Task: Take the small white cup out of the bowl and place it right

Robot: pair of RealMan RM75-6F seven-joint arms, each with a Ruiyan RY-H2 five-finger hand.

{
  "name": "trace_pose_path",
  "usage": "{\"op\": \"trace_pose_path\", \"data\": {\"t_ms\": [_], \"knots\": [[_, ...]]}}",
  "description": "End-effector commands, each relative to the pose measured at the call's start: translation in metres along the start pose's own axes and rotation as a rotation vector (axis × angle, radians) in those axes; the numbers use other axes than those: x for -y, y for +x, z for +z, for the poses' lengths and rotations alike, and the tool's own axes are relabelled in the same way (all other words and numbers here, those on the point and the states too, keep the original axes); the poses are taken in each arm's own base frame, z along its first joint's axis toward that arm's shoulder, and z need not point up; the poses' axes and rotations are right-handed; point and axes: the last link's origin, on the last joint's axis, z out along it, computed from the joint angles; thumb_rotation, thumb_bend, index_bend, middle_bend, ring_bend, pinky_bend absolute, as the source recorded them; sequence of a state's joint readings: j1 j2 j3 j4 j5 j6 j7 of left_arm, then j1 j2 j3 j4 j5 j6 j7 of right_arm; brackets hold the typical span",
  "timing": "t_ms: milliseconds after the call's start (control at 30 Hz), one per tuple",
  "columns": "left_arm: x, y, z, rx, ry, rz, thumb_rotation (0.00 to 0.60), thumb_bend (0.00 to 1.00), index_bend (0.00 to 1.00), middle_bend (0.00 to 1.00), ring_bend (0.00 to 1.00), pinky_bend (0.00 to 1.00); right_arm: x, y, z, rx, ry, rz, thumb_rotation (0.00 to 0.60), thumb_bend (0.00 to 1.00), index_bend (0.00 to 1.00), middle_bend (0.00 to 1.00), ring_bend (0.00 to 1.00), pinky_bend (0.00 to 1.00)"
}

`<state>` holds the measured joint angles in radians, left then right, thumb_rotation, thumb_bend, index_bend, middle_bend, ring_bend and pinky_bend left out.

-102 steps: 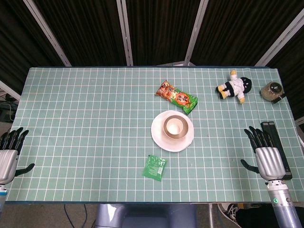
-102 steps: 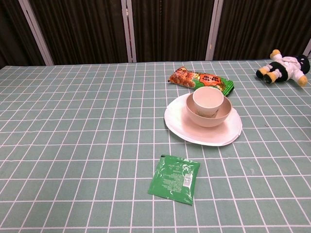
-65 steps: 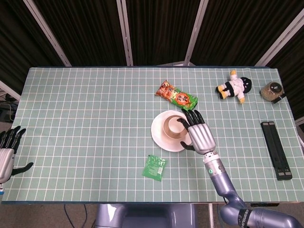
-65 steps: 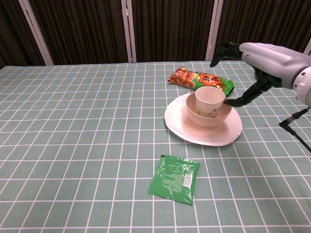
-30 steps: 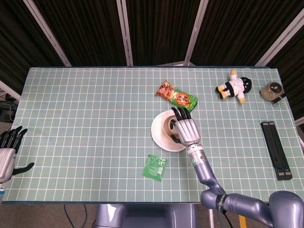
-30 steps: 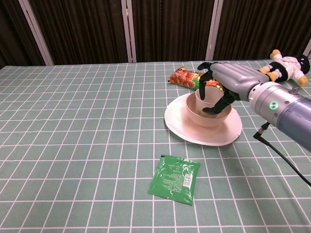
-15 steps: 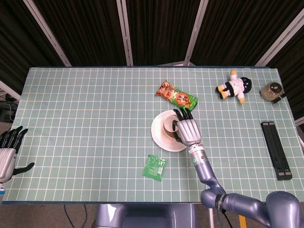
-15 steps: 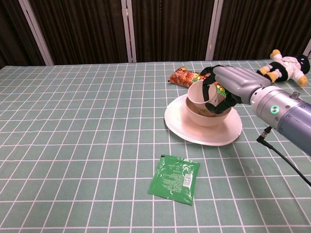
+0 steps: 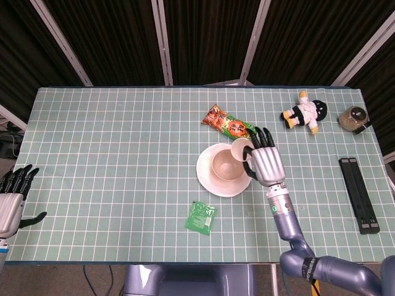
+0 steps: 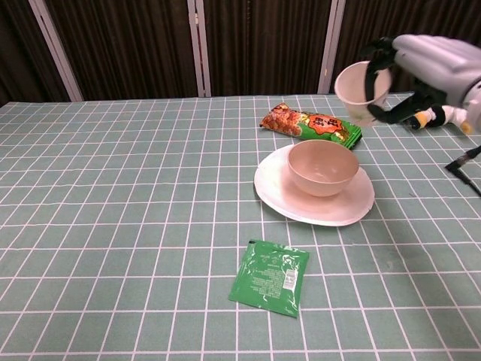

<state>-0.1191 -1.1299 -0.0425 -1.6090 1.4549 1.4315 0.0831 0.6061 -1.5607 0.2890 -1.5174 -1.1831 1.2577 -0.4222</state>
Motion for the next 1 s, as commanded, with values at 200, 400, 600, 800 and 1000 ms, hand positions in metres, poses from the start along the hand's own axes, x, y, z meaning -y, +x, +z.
{"op": "trace_pose_path", "data": {"t_ms": [200, 400, 600, 800, 1000], "knots": [[-0.004, 0.006, -0.004, -0.032, -0.013, 0.002, 0.600, 0.00, 0.00, 0.00, 0.00, 0.00, -0.072, 0.029, -0.026, 0.038, -0.215, 0.012, 0.600, 0.43, 0.62, 0.09, 0.00, 0.00], [-0.006, 0.007, -0.004, -0.039, -0.017, 0.004, 0.600, 0.00, 0.00, 0.00, 0.00, 0.00, -0.104, 0.009, -0.038, 0.143, -0.321, -0.005, 0.600, 0.43, 0.62, 0.09, 0.00, 0.00], [-0.007, 0.007, -0.003, -0.037, -0.019, 0.006, 0.600, 0.00, 0.00, 0.00, 0.00, 0.00, -0.113, -0.015, -0.045, 0.213, -0.356, 0.024, 0.600, 0.43, 0.62, 0.09, 0.00, 0.00], [-0.006, 0.007, -0.001, -0.035, -0.019, 0.001, 0.600, 0.00, 0.00, 0.00, 0.00, 0.00, -0.111, -0.036, -0.049, 0.265, -0.372, 0.116, 0.600, 0.43, 0.62, 0.09, 0.00, 0.00], [-0.006, 0.007, -0.001, -0.033, -0.019, 0.000, 0.600, 0.00, 0.00, 0.00, 0.00, 0.00, -0.114, -0.040, -0.048, 0.277, -0.390, 0.123, 0.600, 0.43, 0.62, 0.09, 0.00, 0.00]]}}
